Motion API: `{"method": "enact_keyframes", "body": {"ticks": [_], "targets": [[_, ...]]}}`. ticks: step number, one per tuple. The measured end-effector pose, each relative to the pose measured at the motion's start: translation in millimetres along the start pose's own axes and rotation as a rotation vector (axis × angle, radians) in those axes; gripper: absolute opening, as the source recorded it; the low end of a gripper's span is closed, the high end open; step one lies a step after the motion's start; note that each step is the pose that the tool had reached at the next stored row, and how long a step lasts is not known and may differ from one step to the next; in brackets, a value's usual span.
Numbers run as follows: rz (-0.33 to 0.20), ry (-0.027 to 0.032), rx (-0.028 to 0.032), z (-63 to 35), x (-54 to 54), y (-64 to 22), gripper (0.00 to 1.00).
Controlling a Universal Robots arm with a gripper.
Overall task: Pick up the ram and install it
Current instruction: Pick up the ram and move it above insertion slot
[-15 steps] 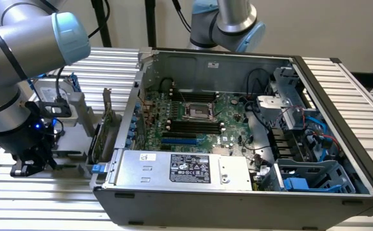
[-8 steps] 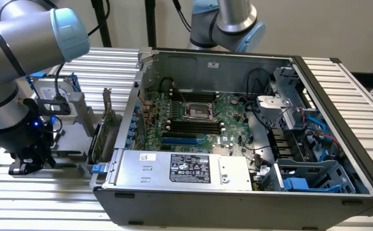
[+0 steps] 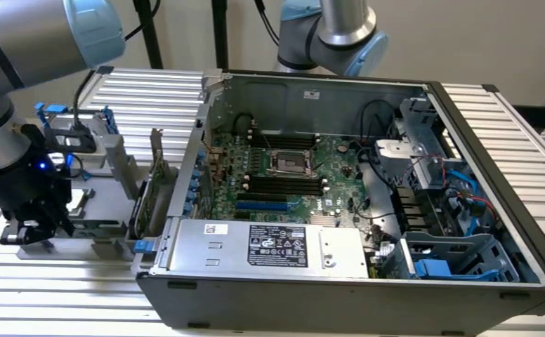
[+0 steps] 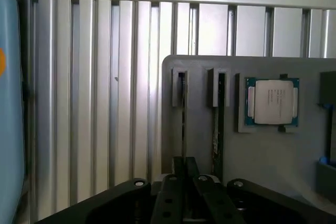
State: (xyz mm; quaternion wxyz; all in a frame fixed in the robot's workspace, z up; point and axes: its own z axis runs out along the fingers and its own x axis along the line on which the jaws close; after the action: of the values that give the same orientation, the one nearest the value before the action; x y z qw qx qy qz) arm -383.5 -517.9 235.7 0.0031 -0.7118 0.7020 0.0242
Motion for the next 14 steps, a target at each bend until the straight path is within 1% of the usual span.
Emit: {"method": "enact_keyframes", "body": {"ticks": [9,14], "targets": [[0.000,0.0000,-0.0001,-40.9,-1.5,-0.8,0.13],[0.000,0.0000,0.0000,-63.9,-2.4,-5.3,0.13]]}}
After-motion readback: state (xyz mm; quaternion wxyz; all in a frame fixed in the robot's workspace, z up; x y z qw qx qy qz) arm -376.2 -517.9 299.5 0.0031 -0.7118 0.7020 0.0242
